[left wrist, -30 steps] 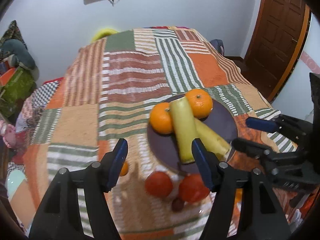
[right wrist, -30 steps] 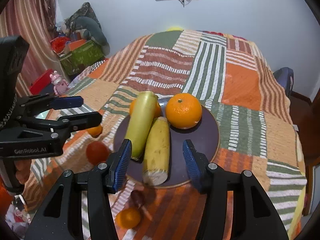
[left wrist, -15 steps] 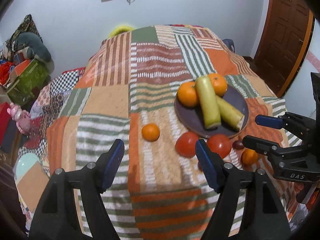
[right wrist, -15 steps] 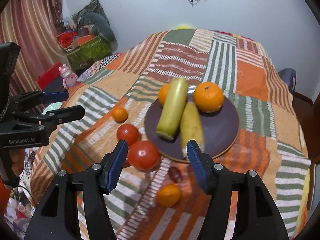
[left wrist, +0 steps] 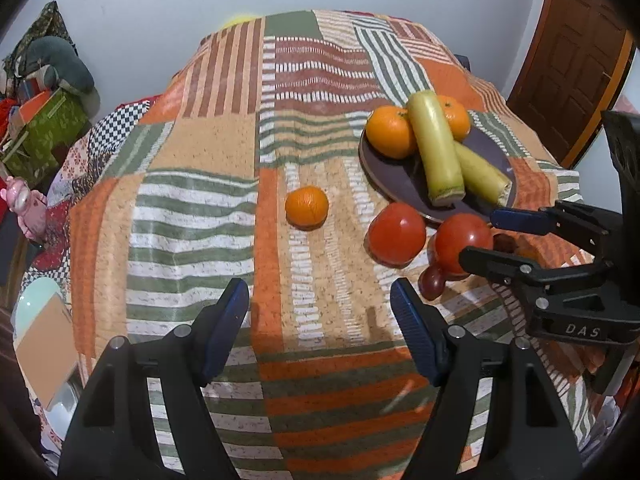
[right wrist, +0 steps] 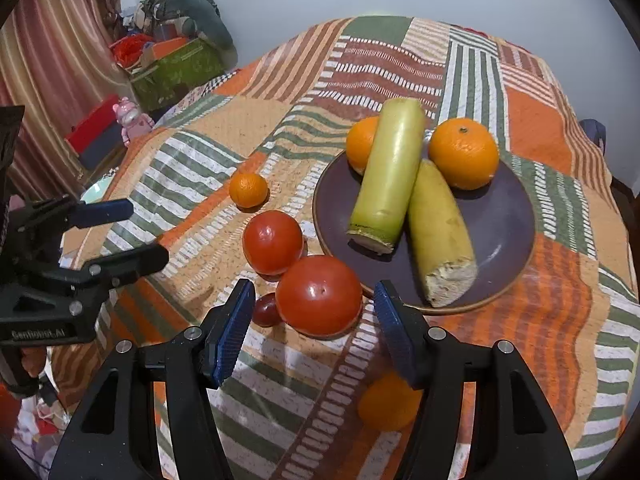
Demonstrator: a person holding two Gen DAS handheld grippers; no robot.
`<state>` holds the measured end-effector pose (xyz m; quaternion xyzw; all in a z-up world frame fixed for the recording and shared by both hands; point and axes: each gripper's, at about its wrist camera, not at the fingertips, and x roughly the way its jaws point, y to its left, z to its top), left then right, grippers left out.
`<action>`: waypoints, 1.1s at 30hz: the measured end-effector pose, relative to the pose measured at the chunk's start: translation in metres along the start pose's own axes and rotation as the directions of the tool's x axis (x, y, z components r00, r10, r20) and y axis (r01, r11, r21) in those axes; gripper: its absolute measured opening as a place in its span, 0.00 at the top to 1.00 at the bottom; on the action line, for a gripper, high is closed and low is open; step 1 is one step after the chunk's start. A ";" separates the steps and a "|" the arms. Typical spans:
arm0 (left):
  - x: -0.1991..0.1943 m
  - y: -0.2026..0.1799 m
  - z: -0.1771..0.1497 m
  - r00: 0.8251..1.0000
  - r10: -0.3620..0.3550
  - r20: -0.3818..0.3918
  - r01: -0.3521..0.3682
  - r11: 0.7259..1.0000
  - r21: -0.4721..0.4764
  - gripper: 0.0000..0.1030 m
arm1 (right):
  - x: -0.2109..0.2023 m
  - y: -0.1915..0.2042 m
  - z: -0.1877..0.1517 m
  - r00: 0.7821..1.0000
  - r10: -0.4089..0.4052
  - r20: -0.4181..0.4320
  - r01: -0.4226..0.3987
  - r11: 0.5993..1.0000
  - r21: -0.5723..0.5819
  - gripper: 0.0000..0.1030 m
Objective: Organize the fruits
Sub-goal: 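Grasp a red tomato with the right tool while the left tool grasps another tomato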
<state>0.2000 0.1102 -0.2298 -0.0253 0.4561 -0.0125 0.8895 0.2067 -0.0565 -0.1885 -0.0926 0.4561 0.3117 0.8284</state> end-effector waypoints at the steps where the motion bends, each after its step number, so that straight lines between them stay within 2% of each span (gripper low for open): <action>1: 0.002 0.001 -0.001 1.000 0.000 -0.004 0.000 1.000 -0.002 0.29 | 0.002 0.000 0.000 1.000 0.000 -0.006 0.000 1.000 0.003 0.44; 5: 0.010 0.003 -0.002 1.000 -0.017 -0.022 0.017 1.000 -0.019 0.29 | 0.015 -0.001 0.001 0.999 -0.023 -0.041 0.023 1.000 -0.001 0.44; 7: 0.013 0.003 -0.003 1.000 -0.019 -0.023 0.019 1.000 -0.025 0.29 | 0.016 -0.001 0.000 0.999 -0.016 -0.048 0.016 1.000 -0.002 0.46; 9: 0.015 0.002 -0.002 1.000 -0.018 -0.025 0.018 0.999 -0.027 0.29 | 0.015 -0.001 0.000 0.999 -0.004 -0.053 0.003 1.000 -0.006 0.53; 12: 0.017 0.001 0.000 0.999 -0.027 -0.026 0.026 0.999 -0.029 0.29 | 0.014 -0.002 -0.001 0.999 0.002 -0.049 -0.002 1.000 -0.002 0.54; 17: 0.019 -0.009 0.007 0.998 -0.058 -0.024 0.058 0.998 -0.022 0.29 | 0.000 -0.008 0.000 1.000 0.013 -0.009 -0.013 1.000 0.018 0.54; 26: 0.035 -0.040 0.022 0.997 -0.068 -0.044 0.069 0.997 0.032 0.29 | -0.034 -0.031 0.002 0.995 -0.027 0.091 0.023 0.999 0.046 0.54; 33: 0.061 -0.054 0.033 0.995 -0.055 -0.086 0.057 0.998 0.027 0.29 | -0.049 -0.052 -0.006 0.992 -0.055 0.114 0.047 0.996 0.072 0.54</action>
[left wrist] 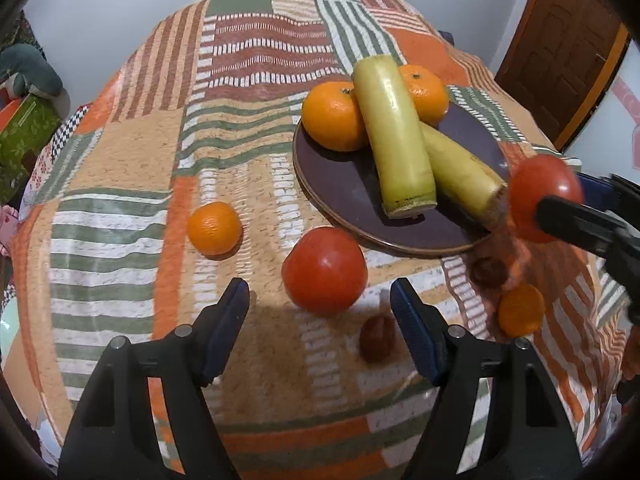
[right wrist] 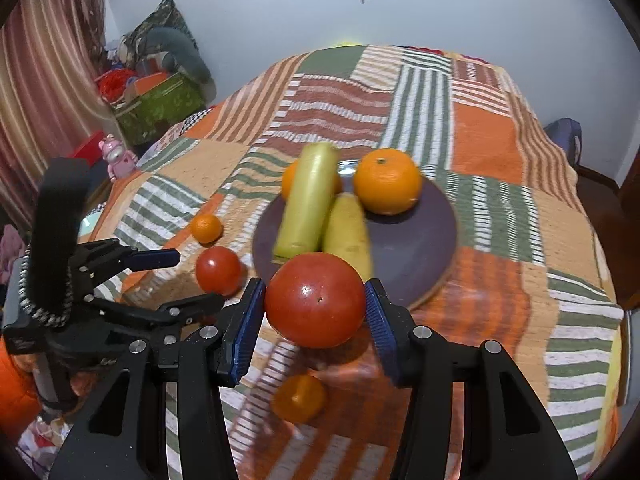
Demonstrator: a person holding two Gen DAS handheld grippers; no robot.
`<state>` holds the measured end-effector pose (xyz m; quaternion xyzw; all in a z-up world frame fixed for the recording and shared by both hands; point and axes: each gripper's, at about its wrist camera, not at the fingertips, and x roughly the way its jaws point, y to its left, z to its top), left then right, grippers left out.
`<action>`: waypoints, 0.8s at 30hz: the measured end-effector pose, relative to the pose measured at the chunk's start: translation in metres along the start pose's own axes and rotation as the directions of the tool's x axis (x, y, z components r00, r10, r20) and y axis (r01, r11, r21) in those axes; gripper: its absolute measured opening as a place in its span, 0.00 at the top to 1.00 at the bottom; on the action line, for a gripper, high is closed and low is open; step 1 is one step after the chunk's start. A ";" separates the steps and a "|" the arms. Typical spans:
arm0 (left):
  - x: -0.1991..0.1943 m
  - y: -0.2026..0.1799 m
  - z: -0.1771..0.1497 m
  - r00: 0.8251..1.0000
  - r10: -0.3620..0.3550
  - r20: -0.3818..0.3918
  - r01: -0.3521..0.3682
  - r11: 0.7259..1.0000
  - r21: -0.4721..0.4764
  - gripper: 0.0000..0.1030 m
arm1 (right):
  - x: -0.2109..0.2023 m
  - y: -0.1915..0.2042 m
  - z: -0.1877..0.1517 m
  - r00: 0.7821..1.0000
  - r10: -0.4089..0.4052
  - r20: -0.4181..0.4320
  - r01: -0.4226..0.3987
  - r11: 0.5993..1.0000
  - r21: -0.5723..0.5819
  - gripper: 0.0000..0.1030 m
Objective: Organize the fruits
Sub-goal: 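Grasp a red tomato with the right tool while the left tool grasps another tomato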
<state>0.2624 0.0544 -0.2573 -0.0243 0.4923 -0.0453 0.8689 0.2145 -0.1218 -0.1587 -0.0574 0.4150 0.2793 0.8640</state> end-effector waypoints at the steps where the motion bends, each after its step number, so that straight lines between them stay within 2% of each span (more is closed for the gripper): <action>1: 0.002 0.000 0.001 1.000 -0.005 -0.008 0.005 1.000 -0.007 0.29 | -0.002 -0.003 -0.001 1.000 -0.002 0.003 0.002 1.000 0.005 0.54; 5: 0.015 0.003 0.005 0.999 -0.012 -0.039 0.010 0.999 -0.046 0.32 | -0.010 -0.019 -0.004 1.000 -0.014 0.023 0.013 0.999 0.039 0.54; 7: 0.018 0.003 0.006 0.999 -0.007 -0.047 0.005 0.999 -0.051 0.43 | -0.011 -0.025 -0.003 0.999 -0.018 0.030 0.016 0.998 0.056 0.54; 12: 0.019 0.003 0.010 0.999 -0.015 -0.044 0.012 0.998 -0.059 0.56 | -0.012 -0.035 -0.005 0.999 -0.026 0.038 0.023 0.996 0.085 0.54; 17: 0.016 -0.003 0.013 0.999 0.017 -0.041 -0.018 1.000 -0.020 0.57 | -0.011 -0.043 -0.007 0.999 -0.026 0.037 0.022 0.995 0.100 0.54; 24: 0.000 -0.003 0.029 1.000 0.000 0.003 0.000 1.000 -0.017 0.57 | -0.007 -0.048 0.003 0.998 -0.039 0.049 0.035 0.995 0.093 0.54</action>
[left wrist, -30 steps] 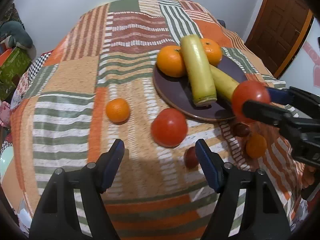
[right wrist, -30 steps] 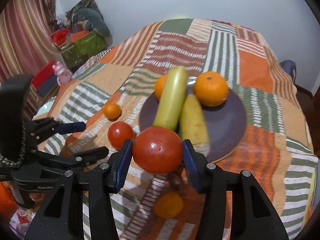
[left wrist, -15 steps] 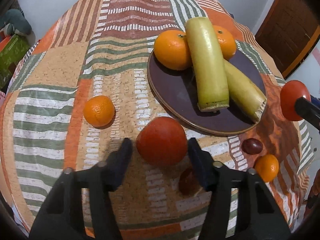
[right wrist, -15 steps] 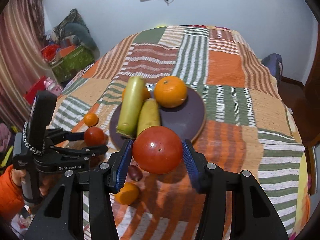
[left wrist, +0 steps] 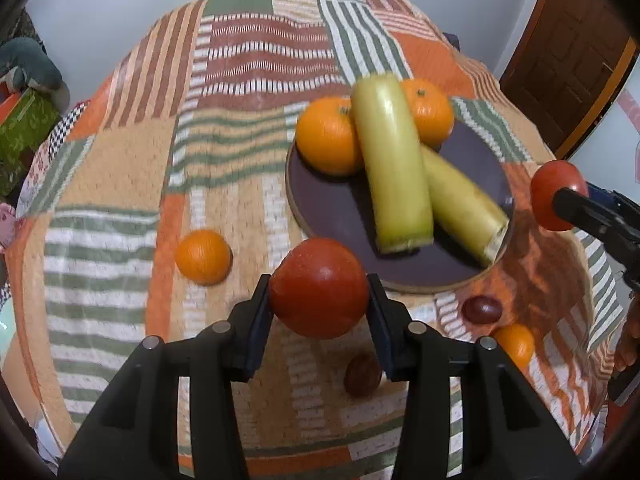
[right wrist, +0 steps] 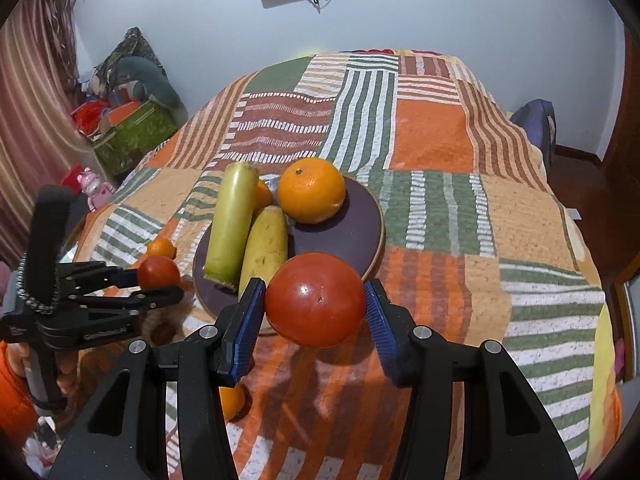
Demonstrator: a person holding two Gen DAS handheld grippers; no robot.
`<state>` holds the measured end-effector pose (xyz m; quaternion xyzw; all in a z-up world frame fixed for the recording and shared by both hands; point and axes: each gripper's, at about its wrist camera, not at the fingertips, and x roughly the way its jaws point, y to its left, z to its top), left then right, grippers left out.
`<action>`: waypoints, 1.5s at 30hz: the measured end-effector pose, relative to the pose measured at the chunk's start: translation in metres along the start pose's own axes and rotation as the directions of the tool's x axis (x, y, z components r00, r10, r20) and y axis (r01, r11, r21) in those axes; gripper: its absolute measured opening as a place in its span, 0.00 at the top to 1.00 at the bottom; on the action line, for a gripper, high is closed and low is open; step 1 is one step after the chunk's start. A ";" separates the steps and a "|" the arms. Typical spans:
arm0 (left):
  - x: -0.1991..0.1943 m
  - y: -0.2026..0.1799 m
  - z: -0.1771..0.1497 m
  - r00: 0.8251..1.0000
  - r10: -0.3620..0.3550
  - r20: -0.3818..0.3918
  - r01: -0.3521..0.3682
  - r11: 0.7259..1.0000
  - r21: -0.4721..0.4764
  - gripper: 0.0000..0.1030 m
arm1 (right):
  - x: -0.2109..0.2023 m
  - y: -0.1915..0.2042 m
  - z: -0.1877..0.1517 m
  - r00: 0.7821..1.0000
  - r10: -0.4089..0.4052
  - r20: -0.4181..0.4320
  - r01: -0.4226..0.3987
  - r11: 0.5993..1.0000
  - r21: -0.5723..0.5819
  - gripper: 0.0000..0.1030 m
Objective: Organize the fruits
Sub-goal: 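Grasp a red tomato with the right tool while the left tool grasps another tomato, then place both tomatoes on the purple plate and open both tools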
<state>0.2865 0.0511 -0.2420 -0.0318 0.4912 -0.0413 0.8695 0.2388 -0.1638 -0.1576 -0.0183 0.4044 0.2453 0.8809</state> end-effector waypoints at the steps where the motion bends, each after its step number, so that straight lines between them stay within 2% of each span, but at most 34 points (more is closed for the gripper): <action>1: -0.002 -0.001 0.002 1.000 0.000 0.007 0.000 1.000 0.002 0.57 | 0.001 0.000 0.003 1.000 -0.002 0.005 0.002 1.000 -0.002 0.54; 9: 0.000 -0.002 0.028 0.999 -0.015 0.041 0.015 1.000 -0.006 0.57 | 0.020 -0.002 0.023 1.000 0.004 0.012 -0.004 1.000 0.003 0.54; 10: 0.003 -0.001 0.032 0.999 -0.016 0.041 0.017 1.000 -0.012 0.57 | 0.023 -0.002 0.024 0.999 -0.008 0.035 0.008 1.000 0.015 0.54; 15: 0.014 0.000 0.040 0.999 -0.038 0.031 0.039 0.999 -0.031 0.57 | 0.044 -0.001 0.030 1.000 -0.012 0.010 0.012 1.000 0.015 0.54; 18: 0.022 0.001 0.042 0.999 -0.018 0.030 0.019 1.000 -0.023 0.57 | 0.057 -0.001 0.030 1.000 -0.018 -0.016 0.018 1.000 0.006 0.54; 22: 0.038 0.003 0.040 0.999 -0.040 -0.014 0.040 0.998 -0.040 0.57 | 0.073 -0.004 0.024 0.998 -0.033 -0.046 0.033 0.999 0.005 0.54; 26: 0.037 0.001 0.038 1.000 -0.022 0.011 0.022 1.000 -0.013 0.56 | 0.071 -0.005 0.025 0.999 -0.025 -0.046 0.026 1.000 0.016 0.53; 31: 0.036 0.003 0.036 1.000 -0.003 0.007 0.003 1.000 -0.005 0.45 | 0.069 -0.007 0.024 0.998 -0.012 -0.062 0.014 1.000 0.027 0.50; 33: 0.031 0.003 0.032 1.000 -0.004 0.013 0.004 1.000 0.001 0.43 | 0.065 -0.006 0.024 0.999 -0.012 -0.053 0.013 1.000 0.026 0.46; 35: 0.021 0.003 0.029 0.999 -0.001 0.032 0.001 1.000 0.009 0.39 | 0.057 -0.004 0.024 0.999 -0.013 -0.038 0.014 1.000 0.019 0.45; 43: -0.030 0.023 0.015 0.992 0.040 0.120 -0.040 0.999 -0.001 0.34 | 0.019 0.013 0.020 1.000 -0.020 0.020 0.021 1.000 -0.022 0.44; 45: -0.039 0.032 0.011 0.989 0.061 0.138 -0.061 0.998 -0.002 0.32 | 0.011 0.016 0.018 0.999 -0.023 0.033 0.024 0.999 -0.025 0.39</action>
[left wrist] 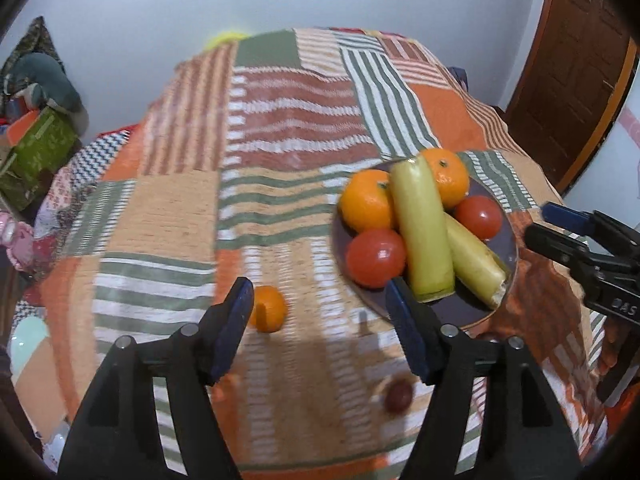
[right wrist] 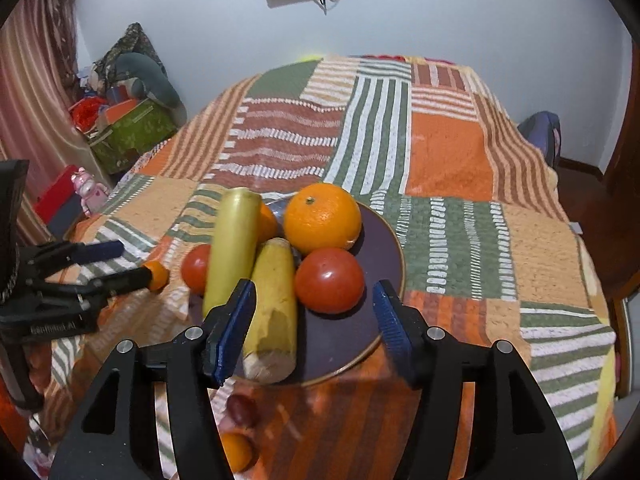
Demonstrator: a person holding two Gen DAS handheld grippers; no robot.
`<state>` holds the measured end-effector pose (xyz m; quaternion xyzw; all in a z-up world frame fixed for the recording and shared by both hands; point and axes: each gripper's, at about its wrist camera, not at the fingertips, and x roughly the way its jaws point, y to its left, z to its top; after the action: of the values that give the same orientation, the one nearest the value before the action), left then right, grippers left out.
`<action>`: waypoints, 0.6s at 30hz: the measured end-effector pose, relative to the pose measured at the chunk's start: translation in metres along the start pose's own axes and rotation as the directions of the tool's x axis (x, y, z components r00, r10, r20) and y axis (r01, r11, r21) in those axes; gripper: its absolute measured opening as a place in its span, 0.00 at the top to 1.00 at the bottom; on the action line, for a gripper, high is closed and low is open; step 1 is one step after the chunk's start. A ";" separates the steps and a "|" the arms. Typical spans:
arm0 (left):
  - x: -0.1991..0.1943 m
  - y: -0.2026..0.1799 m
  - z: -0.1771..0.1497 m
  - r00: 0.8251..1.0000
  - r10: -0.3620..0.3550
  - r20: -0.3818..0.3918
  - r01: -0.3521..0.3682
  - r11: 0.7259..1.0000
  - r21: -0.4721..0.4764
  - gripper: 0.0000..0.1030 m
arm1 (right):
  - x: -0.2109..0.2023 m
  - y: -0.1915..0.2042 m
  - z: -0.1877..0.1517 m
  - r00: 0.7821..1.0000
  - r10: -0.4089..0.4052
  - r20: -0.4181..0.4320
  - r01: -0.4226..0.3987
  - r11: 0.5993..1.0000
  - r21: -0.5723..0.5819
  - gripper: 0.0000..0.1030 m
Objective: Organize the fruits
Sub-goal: 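Place both tomatoes on the purple plate and open both tools, then grasp a small orange with the left tool while the right tool grasps another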
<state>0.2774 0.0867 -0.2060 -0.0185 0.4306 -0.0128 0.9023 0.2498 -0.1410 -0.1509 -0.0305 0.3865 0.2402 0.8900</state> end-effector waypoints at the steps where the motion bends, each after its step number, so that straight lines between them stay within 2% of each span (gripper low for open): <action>1: -0.003 0.004 -0.003 1.000 0.013 0.005 -0.013 1.000 0.001 0.31 | -0.004 0.002 -0.002 1.000 0.000 0.008 0.000 1.000 0.003 0.36; 4: -0.008 0.020 -0.010 0.999 0.036 0.001 -0.036 0.999 -0.017 0.31 | -0.011 0.010 -0.006 1.000 -0.005 0.017 0.005 1.000 0.001 0.35; 13: 0.006 0.059 -0.043 0.998 0.025 -0.058 -0.028 0.998 -0.063 0.31 | -0.022 0.032 -0.027 0.999 -0.035 -0.013 0.035 0.999 -0.006 0.35; 18: 0.022 0.067 -0.055 0.996 -0.018 -0.090 0.011 0.997 -0.081 0.32 | -0.025 0.041 -0.040 0.998 -0.048 -0.044 0.049 0.999 0.002 0.35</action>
<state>0.2492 0.1517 -0.2602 -0.0575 0.4712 -0.0028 0.8801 0.1897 -0.1242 -0.1561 -0.0437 0.4056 0.2172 0.8868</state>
